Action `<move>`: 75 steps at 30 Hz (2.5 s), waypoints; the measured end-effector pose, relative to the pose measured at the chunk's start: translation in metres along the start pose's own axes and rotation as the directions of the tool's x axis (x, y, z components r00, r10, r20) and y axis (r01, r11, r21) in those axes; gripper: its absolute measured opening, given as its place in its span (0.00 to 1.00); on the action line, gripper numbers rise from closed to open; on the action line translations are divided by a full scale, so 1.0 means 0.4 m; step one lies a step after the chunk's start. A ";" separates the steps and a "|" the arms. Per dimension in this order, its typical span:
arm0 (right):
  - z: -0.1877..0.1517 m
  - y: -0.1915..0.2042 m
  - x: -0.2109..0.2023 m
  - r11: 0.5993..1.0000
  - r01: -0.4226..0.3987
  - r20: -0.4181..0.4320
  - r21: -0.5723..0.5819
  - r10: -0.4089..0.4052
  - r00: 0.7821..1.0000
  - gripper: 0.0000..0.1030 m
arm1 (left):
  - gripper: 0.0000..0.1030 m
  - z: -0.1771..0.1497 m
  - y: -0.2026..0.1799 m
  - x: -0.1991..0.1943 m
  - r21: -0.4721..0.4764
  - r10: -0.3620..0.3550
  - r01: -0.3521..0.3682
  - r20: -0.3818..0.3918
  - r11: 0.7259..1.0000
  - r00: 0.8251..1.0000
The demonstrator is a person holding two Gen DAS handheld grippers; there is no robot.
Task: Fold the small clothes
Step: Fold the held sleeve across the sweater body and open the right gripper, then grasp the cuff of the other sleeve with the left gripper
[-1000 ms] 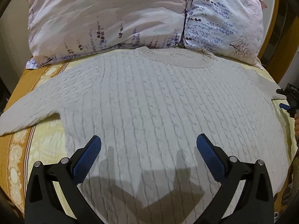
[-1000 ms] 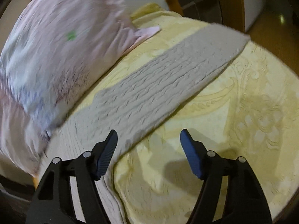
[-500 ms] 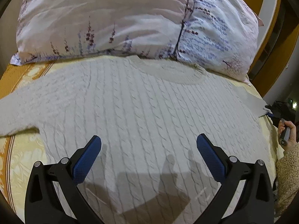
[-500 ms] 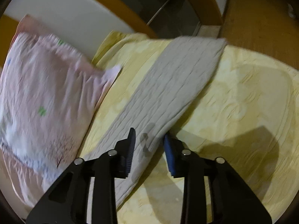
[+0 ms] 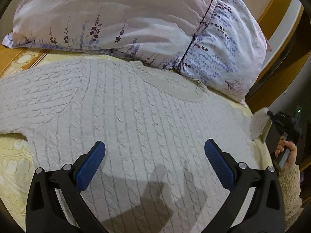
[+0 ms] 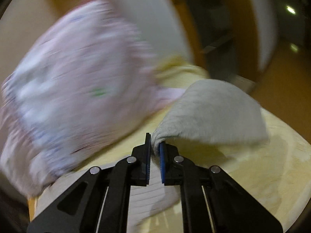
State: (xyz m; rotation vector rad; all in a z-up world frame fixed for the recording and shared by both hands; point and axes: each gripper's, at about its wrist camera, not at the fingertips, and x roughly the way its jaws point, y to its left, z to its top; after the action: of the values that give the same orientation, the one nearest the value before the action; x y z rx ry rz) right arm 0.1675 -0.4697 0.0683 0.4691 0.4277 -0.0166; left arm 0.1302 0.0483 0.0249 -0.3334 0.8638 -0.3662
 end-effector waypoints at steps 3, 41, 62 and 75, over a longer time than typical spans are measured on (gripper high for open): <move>-0.069 0.148 0.016 0.982 -0.164 -0.095 -0.095 0.155 0.983 0.07 | 0.99 -0.001 -0.002 -0.007 0.000 -0.010 0.010 0.017 1.000 1.000; -0.187 0.054 0.167 0.953 -0.073 -0.246 0.294 0.149 0.958 0.17 | 0.93 0.066 -0.159 0.171 -0.112 -0.275 0.260 -0.151 0.959 0.950; -0.366 0.478 0.148 0.855 -0.491 -0.556 -0.169 0.329 0.763 0.48 | 0.83 0.105 0.065 0.134 -0.369 -0.314 0.280 -0.035 0.886 0.949; -0.281 0.076 0.116 0.949 -0.128 -0.350 0.286 0.228 0.909 0.43 | 0.12 0.105 0.089 0.194 -0.385 -0.203 0.171 -0.044 0.907 0.978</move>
State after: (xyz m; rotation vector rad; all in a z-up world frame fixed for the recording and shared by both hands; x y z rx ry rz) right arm 0.1688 -0.3894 -0.0278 0.7736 0.7678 0.2038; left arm 0.2154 0.0513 -0.0169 -0.7701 0.9882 -0.3920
